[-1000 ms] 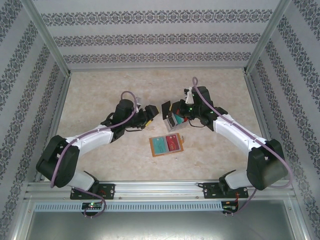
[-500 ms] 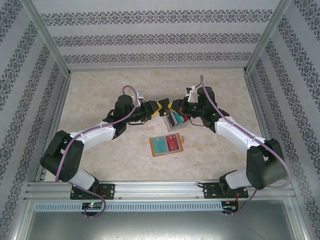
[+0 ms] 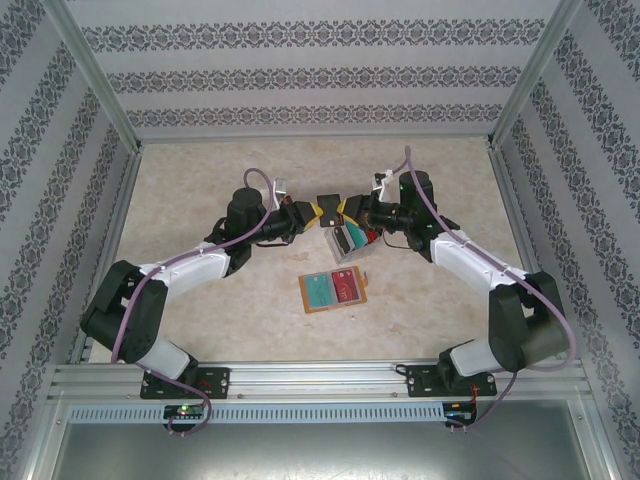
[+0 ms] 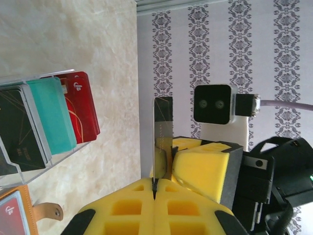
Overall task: Put the credit cards into the card holder
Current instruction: Pick up the credit card from the storage box.
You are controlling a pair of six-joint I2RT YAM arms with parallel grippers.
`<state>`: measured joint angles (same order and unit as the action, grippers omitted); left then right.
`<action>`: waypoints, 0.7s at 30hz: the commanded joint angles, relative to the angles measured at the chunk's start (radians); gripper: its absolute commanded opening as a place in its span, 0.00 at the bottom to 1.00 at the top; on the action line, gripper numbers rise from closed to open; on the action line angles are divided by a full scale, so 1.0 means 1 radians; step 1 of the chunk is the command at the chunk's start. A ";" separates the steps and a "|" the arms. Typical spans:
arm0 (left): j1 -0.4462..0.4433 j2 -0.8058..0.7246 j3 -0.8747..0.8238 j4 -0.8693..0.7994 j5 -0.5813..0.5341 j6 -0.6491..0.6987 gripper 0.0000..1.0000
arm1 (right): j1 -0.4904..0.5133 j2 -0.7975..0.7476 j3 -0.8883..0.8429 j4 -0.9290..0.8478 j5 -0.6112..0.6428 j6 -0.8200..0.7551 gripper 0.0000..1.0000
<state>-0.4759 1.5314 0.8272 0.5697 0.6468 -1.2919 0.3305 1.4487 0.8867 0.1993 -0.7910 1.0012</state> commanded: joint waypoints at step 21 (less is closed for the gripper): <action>-0.022 -0.137 0.035 -0.743 -0.232 0.317 0.75 | 0.067 -0.209 -0.147 -0.308 0.354 -0.361 0.00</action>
<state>-0.4774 1.4380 0.8421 0.1238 0.5541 -1.1198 0.3347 1.3014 0.7887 0.0628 -0.6846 0.8249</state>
